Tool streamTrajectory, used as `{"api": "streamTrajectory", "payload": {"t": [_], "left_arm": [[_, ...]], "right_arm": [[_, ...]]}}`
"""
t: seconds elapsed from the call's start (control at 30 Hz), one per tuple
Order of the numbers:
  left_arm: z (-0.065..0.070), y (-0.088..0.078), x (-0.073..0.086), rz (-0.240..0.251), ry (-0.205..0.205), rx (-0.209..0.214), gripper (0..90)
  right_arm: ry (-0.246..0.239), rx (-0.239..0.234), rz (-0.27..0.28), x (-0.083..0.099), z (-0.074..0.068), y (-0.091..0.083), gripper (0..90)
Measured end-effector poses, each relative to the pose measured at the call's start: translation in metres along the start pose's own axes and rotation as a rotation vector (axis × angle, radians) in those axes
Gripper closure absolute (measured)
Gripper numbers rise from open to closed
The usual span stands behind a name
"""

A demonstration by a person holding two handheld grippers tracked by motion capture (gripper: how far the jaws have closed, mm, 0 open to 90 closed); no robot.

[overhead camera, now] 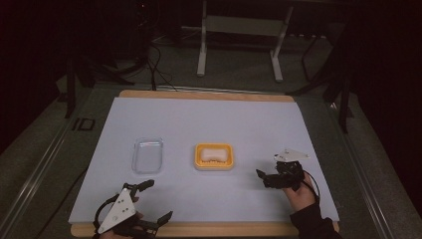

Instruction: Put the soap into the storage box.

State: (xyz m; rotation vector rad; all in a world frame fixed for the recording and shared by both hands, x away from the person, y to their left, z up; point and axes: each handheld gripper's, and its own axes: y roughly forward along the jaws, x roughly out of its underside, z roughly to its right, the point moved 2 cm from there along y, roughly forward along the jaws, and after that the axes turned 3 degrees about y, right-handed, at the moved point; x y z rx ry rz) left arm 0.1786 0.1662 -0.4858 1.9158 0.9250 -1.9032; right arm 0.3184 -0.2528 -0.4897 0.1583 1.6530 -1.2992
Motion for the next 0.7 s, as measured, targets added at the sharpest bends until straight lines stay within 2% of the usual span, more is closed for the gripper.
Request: {"api": "streamTrajectory", "payload": {"t": [0.7], "left_arm": [[0.0003,0.0006,-0.0003,0.000,0.002,0.004,1.2]], "right_arm": [[0.003,-0.004,0.003,0.0001,0.0000,0.0007,13.4]]}}
